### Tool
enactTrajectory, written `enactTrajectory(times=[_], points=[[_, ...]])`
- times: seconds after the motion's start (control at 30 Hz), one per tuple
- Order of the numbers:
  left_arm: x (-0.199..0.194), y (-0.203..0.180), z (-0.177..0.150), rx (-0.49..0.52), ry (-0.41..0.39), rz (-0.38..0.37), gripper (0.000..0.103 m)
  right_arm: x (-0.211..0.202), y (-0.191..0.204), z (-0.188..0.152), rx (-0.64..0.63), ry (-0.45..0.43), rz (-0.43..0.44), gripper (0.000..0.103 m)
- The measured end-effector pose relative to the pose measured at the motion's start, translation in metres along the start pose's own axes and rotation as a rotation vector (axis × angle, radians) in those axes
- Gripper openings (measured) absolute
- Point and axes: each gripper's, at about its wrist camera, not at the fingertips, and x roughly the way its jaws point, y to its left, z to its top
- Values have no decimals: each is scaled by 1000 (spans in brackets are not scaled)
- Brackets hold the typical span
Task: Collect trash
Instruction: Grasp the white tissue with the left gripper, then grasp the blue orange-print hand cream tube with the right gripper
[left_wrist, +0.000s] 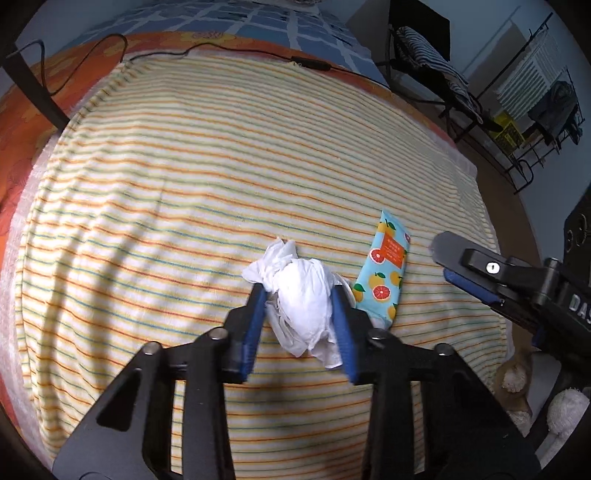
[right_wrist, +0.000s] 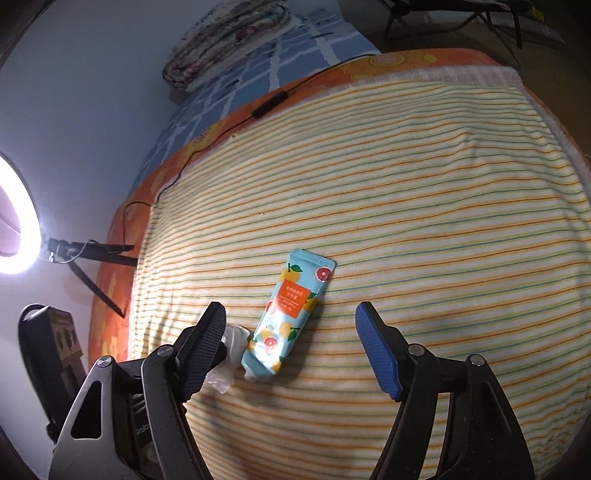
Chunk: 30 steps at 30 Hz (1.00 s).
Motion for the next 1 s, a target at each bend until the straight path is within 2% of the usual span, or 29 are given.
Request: enactTrajectory(times=[0.1,0.2,0.33,0.47,0.53,0.57,0.63,0.7,0.83,1.0], points=[[-5,0,2,19,-14,13,19,9,6,1,-13,6,-17,70],[-15,8,4,16,-42,36,19,20,12,1,-24,15,-36,67],[-26,31,7,-23,-62,47,18,36,23,-2,-82,21,-108,65],[-39,53,12,-76,-81,52,18,44,44,-13,-232,3,-241,64],[-46,61,12,-95,-89,48,18,47,52,-21,-314,-8,-320,54],[-49,62,12,-98,-94,49,18,47,54,-25,-346,-15,-343,53],[-56,63,12,-98,-104,50,18,44,53,-28,-366,-19,-346,41],[-64,60,9,-86,-111,49,18,39,48,-27,-351,-8,-328,34],[-79,48,5,-35,-129,58,18,30,41,-29,-318,7,-294,33],[-108,34,-6,33,-171,73,18,-1,40,-29,-294,-29,-260,33]])
